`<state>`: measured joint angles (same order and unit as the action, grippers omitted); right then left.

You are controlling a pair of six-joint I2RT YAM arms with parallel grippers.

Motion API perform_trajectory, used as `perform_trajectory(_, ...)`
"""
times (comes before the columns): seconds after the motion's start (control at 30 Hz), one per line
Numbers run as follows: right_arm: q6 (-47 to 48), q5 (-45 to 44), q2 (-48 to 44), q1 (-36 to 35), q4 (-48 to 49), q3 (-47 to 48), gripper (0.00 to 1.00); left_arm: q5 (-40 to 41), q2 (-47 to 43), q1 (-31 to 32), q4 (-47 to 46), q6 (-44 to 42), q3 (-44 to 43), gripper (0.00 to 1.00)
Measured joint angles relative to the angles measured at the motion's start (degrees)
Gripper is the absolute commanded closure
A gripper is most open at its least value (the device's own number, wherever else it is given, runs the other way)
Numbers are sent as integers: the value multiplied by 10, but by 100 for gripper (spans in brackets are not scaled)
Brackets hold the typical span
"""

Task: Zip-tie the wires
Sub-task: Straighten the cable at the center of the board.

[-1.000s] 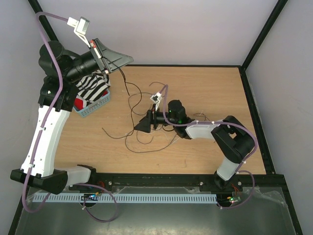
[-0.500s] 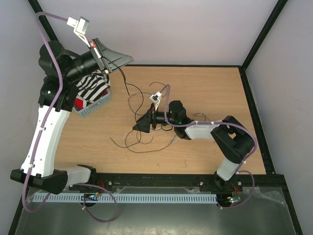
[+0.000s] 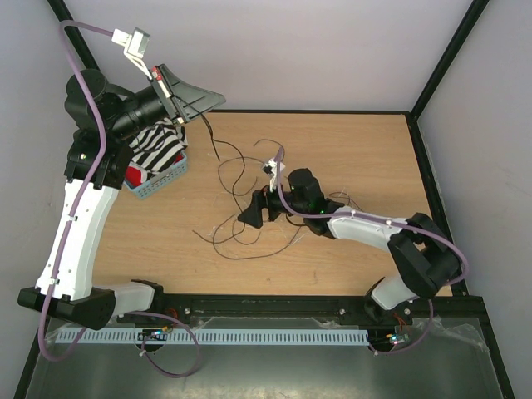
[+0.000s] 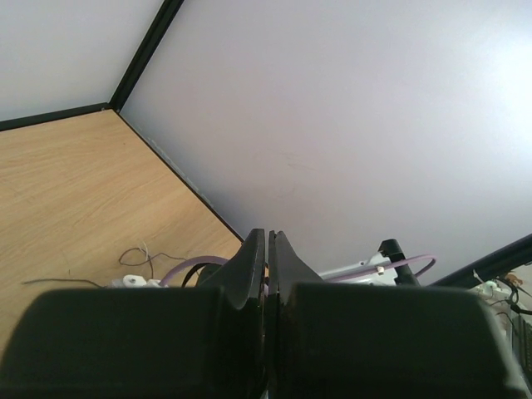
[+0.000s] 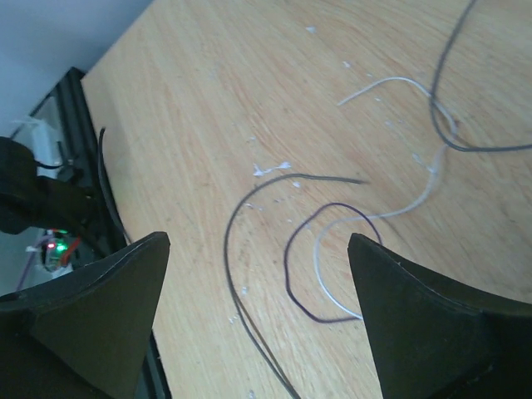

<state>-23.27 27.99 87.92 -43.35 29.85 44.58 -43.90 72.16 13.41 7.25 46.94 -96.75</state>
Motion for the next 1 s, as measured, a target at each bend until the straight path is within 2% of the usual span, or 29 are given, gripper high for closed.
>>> perform_trajectory(0.23,64,-78,-56,2,-95,0,1,0,0,-2,0,0,0,100)
perform_trajectory(0.43,100,-88,-84,3,-135,-7,0,1,0,-2,0,0,0,100)
perform_trajectory(0.63,101,-41,-106,3,-113,-35,1,2,0,-2,0,1,0,100)
perform_trajectory(0.83,55,-5,-75,0,-53,-42,6,4,0,-2,0,1,0,100)
perform_trajectory(0.9,39,-2,-55,-2,-35,-40,14,4,0,-2,0,1,0,100)
perform_trajectory(1.0,19,2,-25,-3,-15,-36,46,4,-1,-2,0,1,0,100)
